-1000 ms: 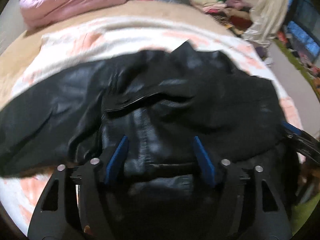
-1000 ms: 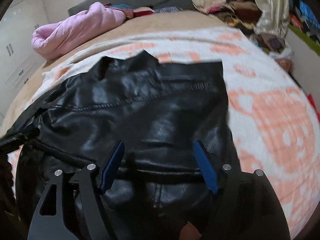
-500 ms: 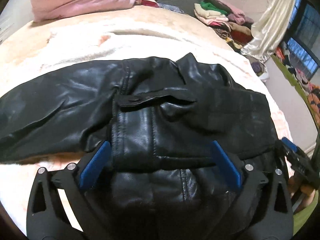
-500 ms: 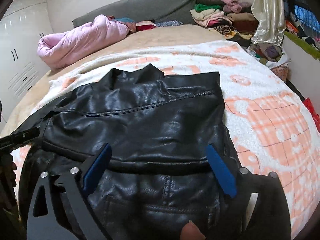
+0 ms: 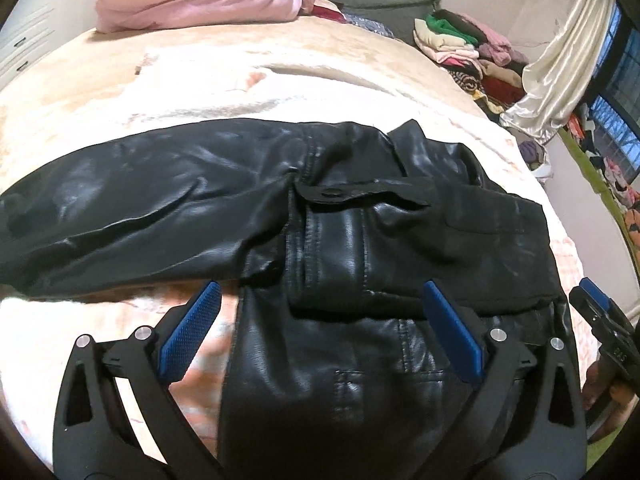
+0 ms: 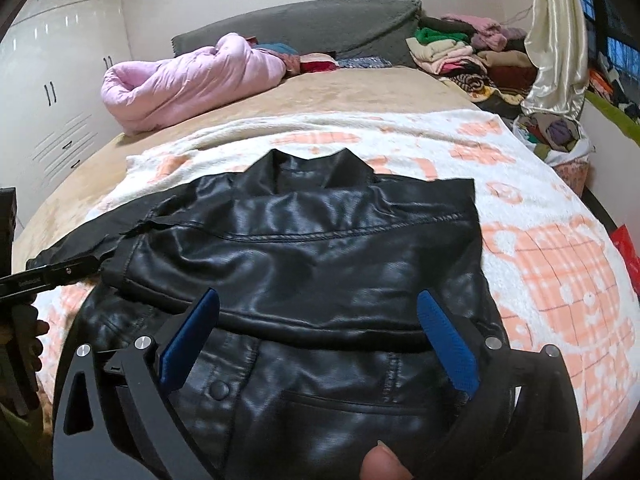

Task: Fold large clothes
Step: 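Move the left gripper to the other sleeve cuff and grasp it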

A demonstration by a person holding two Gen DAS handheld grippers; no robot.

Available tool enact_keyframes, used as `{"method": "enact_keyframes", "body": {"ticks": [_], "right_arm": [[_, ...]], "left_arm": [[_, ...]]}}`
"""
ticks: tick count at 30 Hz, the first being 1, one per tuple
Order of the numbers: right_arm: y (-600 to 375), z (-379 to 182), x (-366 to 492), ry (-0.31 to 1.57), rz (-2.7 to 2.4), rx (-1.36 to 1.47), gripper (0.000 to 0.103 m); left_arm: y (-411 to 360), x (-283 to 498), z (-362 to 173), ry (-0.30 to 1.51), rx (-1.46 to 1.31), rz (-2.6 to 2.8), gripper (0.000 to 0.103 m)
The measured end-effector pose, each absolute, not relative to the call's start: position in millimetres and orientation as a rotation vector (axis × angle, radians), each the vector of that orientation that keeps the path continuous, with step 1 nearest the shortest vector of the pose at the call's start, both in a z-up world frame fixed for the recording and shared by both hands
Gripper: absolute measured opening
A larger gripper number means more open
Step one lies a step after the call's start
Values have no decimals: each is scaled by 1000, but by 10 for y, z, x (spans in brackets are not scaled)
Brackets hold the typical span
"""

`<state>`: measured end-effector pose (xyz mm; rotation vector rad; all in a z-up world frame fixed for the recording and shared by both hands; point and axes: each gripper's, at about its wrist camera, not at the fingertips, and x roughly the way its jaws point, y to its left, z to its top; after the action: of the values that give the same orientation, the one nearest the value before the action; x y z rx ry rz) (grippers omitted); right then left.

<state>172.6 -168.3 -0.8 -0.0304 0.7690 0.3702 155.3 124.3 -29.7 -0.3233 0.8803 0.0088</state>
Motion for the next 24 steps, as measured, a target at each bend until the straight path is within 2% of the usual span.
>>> {"method": "enact_keyframes", "body": {"ticks": [24], "right_arm": [[-306,389,1535,698,580,-149,99]], "left_arm": [[2232,1183,-177,783,-484,178,94]]}}
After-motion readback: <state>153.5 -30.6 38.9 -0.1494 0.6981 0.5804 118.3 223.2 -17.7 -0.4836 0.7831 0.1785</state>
